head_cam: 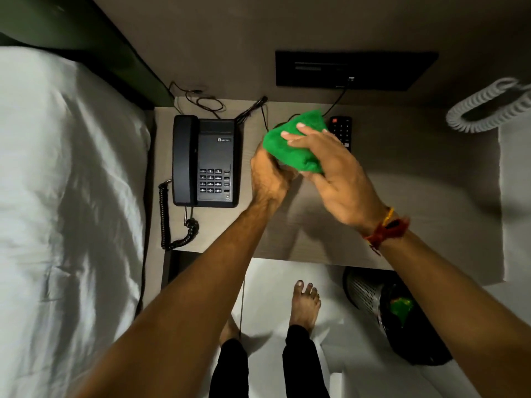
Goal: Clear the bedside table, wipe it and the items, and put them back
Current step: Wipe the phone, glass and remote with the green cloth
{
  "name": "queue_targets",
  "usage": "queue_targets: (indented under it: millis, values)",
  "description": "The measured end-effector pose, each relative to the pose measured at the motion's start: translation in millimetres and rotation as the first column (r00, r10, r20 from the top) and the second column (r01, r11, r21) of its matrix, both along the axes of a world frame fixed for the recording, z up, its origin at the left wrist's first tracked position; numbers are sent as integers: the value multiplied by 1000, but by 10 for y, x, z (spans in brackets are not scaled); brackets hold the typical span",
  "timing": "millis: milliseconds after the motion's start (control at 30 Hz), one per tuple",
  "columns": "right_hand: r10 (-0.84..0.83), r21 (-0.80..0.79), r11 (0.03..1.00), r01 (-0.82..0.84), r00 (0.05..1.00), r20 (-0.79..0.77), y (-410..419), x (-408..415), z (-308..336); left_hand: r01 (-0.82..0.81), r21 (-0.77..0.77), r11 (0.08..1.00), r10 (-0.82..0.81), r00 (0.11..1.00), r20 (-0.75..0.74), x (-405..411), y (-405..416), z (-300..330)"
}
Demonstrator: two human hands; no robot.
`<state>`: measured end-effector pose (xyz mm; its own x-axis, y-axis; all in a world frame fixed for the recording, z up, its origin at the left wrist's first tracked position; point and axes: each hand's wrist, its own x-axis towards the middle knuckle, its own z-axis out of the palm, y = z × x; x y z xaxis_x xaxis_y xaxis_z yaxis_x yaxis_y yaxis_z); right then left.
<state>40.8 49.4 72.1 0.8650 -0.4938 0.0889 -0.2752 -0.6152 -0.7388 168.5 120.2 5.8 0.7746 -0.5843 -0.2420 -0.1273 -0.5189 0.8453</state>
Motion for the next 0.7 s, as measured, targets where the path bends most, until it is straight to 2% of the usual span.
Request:
queue_targets:
  millis: [33,100,133,200,267,400,533,700]
  values:
    - [-90,157,984,79,994,65,-16,-23,20,16,23,1000,-16,1000,-16,9,-8,30]
    - [-378,397,869,296,915,144,-74,-39,38,-68,-56,996,52,966,-253,28,-2,90]
    - [-499,437,809,394,852,157,-117,-36,41,-109,-79,991,76,936,-345,40,-11,167]
    - [-604,405,760,509,784,147,-177,0,39,-101,-130,986,42,919,-393,81,9,204]
    - [-586,358,779,515,801,122,-166,68,65,-24,-194,981,-64,899,-433,104,57,238]
    - [-371,333,882,332,927,59,30,184,72,156,-298,942,-277,863,-423,94,146,304]
    - [-287,347,906,241,954,87,168,91,7,186,-315,931,-323,824,-465,213,236,315]
    - [-208,330,927,178,977,57,168,-235,-45,29,-322,946,-228,766,-602,376,307,356]
